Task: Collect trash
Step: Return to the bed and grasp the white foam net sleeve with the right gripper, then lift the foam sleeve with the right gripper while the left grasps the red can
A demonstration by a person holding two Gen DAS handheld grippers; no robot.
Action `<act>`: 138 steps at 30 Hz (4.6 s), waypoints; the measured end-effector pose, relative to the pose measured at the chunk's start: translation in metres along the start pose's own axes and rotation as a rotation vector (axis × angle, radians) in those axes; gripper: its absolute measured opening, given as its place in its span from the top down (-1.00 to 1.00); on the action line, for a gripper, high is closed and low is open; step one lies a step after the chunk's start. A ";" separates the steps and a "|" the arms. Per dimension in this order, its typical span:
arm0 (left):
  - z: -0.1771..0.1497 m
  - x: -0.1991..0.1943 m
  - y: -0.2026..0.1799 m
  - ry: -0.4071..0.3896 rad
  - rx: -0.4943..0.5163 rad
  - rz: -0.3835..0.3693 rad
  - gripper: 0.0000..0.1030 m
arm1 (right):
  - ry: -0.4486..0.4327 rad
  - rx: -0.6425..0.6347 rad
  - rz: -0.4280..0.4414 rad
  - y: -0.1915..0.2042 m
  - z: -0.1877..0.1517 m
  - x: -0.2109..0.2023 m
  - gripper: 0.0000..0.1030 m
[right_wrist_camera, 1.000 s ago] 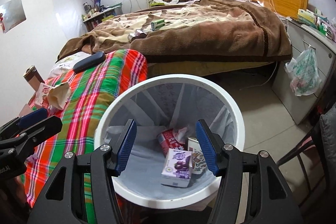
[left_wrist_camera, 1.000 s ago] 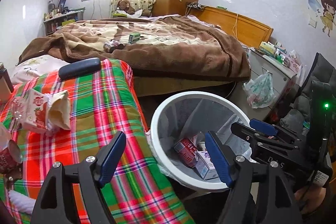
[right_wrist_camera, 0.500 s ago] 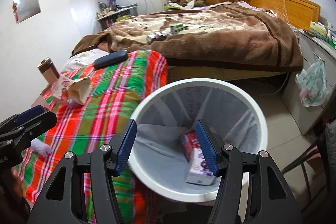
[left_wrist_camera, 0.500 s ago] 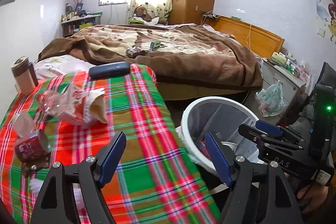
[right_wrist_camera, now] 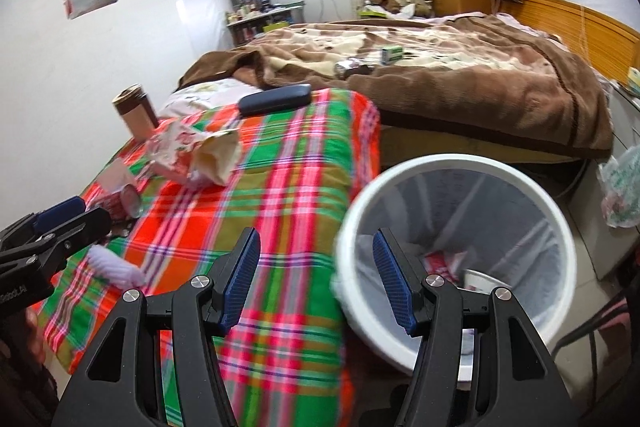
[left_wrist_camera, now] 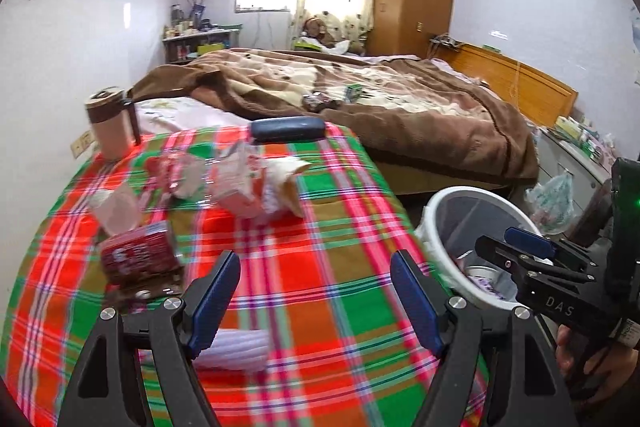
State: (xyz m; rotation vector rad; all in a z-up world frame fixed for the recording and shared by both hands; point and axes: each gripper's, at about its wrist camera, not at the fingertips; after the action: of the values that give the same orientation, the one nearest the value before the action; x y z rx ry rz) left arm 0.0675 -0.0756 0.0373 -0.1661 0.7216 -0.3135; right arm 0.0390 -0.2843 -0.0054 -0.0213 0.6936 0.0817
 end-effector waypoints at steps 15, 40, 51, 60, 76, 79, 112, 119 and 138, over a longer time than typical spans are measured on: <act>0.010 -0.020 0.103 -0.043 -0.122 0.132 -0.50 | 0.011 -0.181 0.167 0.086 0.012 0.025 -0.17; 0.031 0.016 0.179 0.029 -0.180 0.172 -0.50 | 0.092 -0.464 0.412 0.180 0.012 0.067 -0.17; 0.045 0.045 0.182 0.062 -0.118 0.126 -0.50 | 0.161 -0.448 0.434 0.173 0.007 0.068 0.50; 0.052 0.068 0.186 0.100 -0.114 0.117 -0.50 | 0.157 -0.284 0.364 0.136 0.010 0.064 0.51; 0.017 0.070 0.116 0.219 -0.018 -0.093 -0.50 | 0.112 -0.077 0.213 0.084 0.006 0.051 0.51; 0.013 0.063 0.101 0.209 0.044 -0.096 -0.50 | 0.111 -0.062 0.211 0.080 0.006 0.054 0.51; 0.022 0.120 0.108 0.246 -0.012 0.007 -0.10 | 0.091 -0.050 0.191 0.074 0.005 0.055 0.51; 0.016 0.112 0.105 0.244 -0.021 0.015 -0.09 | 0.085 -0.051 0.187 0.073 0.005 0.055 0.51; 0.006 0.092 0.090 0.234 -0.035 0.014 -0.03 | 0.063 -0.041 0.195 0.070 0.004 0.047 0.51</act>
State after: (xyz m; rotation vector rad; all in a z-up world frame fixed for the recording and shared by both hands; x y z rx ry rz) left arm 0.1571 -0.0220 -0.0384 -0.1589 0.9600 -0.3100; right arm 0.0716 -0.2115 -0.0317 0.0044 0.7556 0.2838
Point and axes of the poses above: each gripper's, at about its wrist camera, not at the fingertips, and x roughly the way its jaws point, y to its left, z to its top, and after that the axes turned 13 degrees about -x, right-handed
